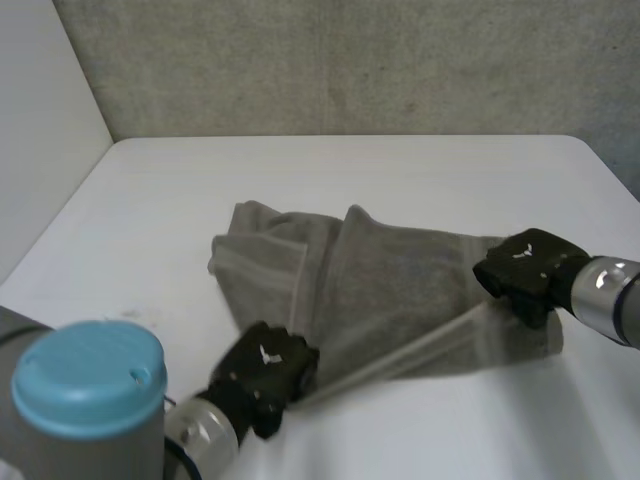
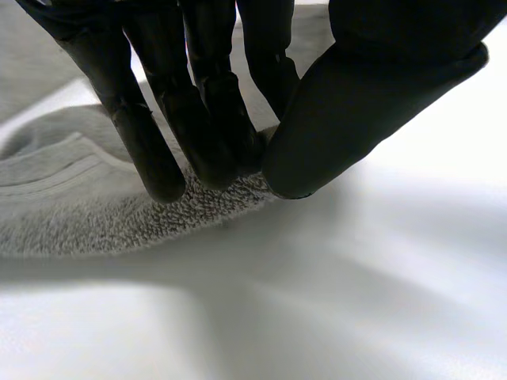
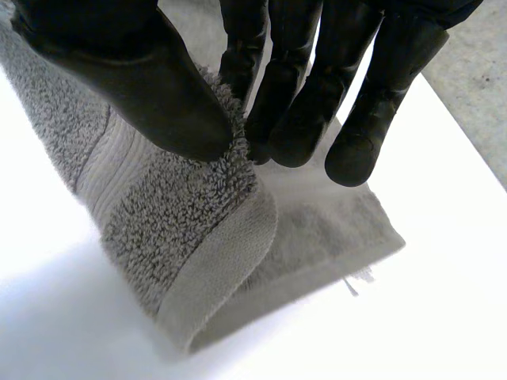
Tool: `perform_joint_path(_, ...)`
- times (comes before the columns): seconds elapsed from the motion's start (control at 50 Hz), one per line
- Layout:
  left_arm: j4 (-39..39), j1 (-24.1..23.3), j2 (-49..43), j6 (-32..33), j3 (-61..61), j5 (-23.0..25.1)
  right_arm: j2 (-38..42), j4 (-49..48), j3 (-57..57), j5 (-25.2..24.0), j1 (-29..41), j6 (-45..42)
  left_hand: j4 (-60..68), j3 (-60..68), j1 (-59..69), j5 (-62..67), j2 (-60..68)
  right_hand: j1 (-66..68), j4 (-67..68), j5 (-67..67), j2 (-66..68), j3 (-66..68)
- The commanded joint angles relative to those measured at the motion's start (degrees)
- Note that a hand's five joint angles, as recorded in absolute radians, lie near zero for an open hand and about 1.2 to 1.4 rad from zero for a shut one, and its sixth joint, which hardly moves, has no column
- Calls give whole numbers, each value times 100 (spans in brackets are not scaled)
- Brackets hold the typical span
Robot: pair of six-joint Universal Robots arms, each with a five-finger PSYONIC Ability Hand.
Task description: Fold the towel.
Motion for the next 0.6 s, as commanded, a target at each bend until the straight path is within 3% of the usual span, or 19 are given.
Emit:
perform_joint_path(0.02, -362, -577, 14, -18, -45, 60, -530, -10, 583, -24, -112, -644, 1021, 1024, 1140, 1067, 1023, 447, 304, 326, 505, 341)
perform_joint_path(0.1, -353, -613, -39, -45, 87, 86, -530, -46, 592, -6, -156, -644, 1021, 1024, 1140, 1067, 1023, 447, 304, 326, 505, 341)
perform_joint_path(0.12, -344, -604, -65, -45, 191, 86, -522, -80, 592, -6, -217, -636, -93, -90, 27, -47, -91, 447, 304, 326, 505, 341)
perform_joint_path(0.14, -327, -578, -82, -36, 305, 86, -495, -124, 584, -6, -270, -635, -2052, -2049, -1933, -2006, -2050, 447, 304, 326, 505, 341)
perform_joint_path(0.16, -326, -578, -83, -36, 307, 86, -495, -125, 583, -6, -270, -635, -2072, -2069, -1952, -2026, -2070, 447, 304, 326, 505, 341)
perform_joint_path(0.18, -309, -525, -100, -27, 420, 78, -434, -194, 557, -6, -288, -635, -3621, -3618, -3501, -3575, -3619, 447, 304, 326, 505, 341)
perform_joint_path(0.28, -90, -140, -284, 25, 964, 60, -276, -440, 513, 11, -297, -609, -5280, -5277, -5161, -5234, -5278, 447, 304, 326, 505, 341)
perform_joint_path(0.36, -19, 405, -504, 139, 1517, 95, -223, -564, 522, 2, -306, -583, -5285, -5282, -5166, -5239, -5283, 447, 304, 326, 505, 341)
perform_joint_path(0.42, -28, 539, -672, 245, 1748, 121, -205, -608, 531, 2, -306, -583, -5285, -5282, -5165, -5239, -5283, 447, 304, 326, 505, 341)
perform_joint_path(0.6, -588, 1171, -1996, 1377, 3310, 1008, -83, -819, 601, -6, -288, -495, -5151, -5148, -5031, -5105, -5149, 447, 304, 326, 505, 341)
